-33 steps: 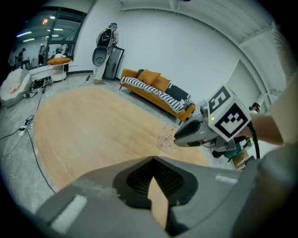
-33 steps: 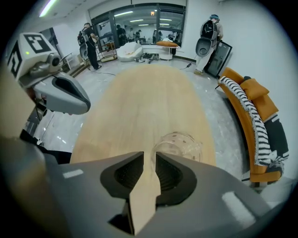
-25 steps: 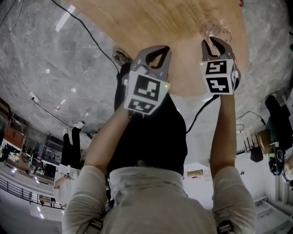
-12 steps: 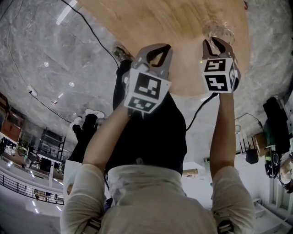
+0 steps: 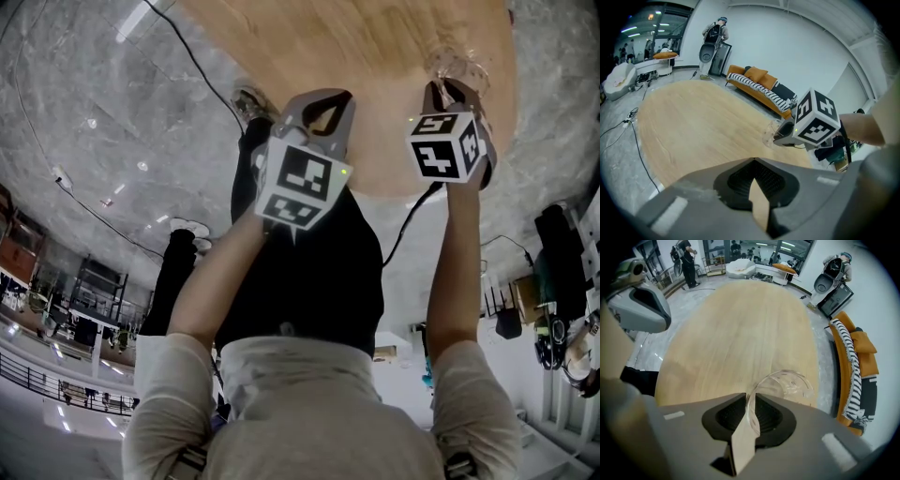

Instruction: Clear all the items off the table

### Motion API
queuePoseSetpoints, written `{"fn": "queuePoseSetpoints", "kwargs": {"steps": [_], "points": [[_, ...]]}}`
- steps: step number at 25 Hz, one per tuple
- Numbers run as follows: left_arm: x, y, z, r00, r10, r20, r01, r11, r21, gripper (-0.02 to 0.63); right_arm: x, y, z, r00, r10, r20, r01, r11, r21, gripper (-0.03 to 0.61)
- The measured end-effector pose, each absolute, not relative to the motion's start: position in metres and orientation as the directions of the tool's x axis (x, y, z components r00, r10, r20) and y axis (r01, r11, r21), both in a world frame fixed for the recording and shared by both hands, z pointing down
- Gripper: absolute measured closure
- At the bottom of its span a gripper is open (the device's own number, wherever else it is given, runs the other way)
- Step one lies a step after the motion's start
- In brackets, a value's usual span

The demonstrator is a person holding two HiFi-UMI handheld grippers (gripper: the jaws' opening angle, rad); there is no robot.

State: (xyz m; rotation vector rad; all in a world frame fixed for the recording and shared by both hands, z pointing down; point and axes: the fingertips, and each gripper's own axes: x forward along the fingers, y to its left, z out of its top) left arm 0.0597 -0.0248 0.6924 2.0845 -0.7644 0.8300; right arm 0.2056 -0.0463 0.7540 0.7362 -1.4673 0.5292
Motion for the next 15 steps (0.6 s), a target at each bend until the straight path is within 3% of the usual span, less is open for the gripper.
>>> {"fn": "queuePoseSetpoints", "kwargs": {"steps": [15], "points": [[0.0519, -0.0214, 0.6876, 0.607, -0.249, 0.754, -0.739, -0.527, 0.420, 0.594, 0.1969, -0.0407, 0.7496, 0.022, -0.102, 0.995, -0.664, 0.743, 0.091, 0.543]]}}
